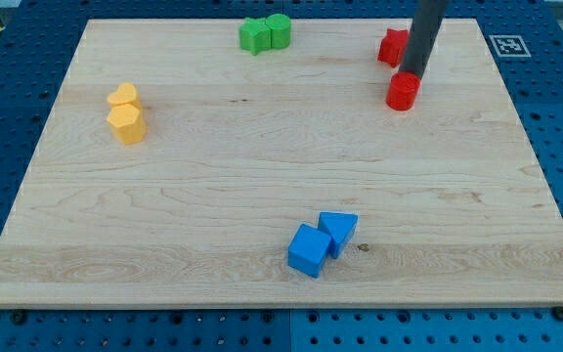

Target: Slide the red circle towards the center

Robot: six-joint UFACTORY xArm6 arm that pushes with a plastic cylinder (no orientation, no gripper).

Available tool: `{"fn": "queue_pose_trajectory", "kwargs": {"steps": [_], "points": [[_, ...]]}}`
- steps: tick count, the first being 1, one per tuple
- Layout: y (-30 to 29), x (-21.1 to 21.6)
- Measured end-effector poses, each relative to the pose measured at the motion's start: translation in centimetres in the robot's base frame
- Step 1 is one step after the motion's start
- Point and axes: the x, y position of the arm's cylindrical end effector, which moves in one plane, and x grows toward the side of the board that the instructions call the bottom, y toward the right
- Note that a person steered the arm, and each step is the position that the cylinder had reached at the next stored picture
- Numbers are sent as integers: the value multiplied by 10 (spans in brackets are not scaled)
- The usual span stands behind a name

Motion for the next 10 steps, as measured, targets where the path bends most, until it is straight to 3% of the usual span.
{"fn": "queue_pose_trajectory", "kwargs": {"steps": [2,6,10], "points": [[-4,17],[12,94],[-22,96]]}}
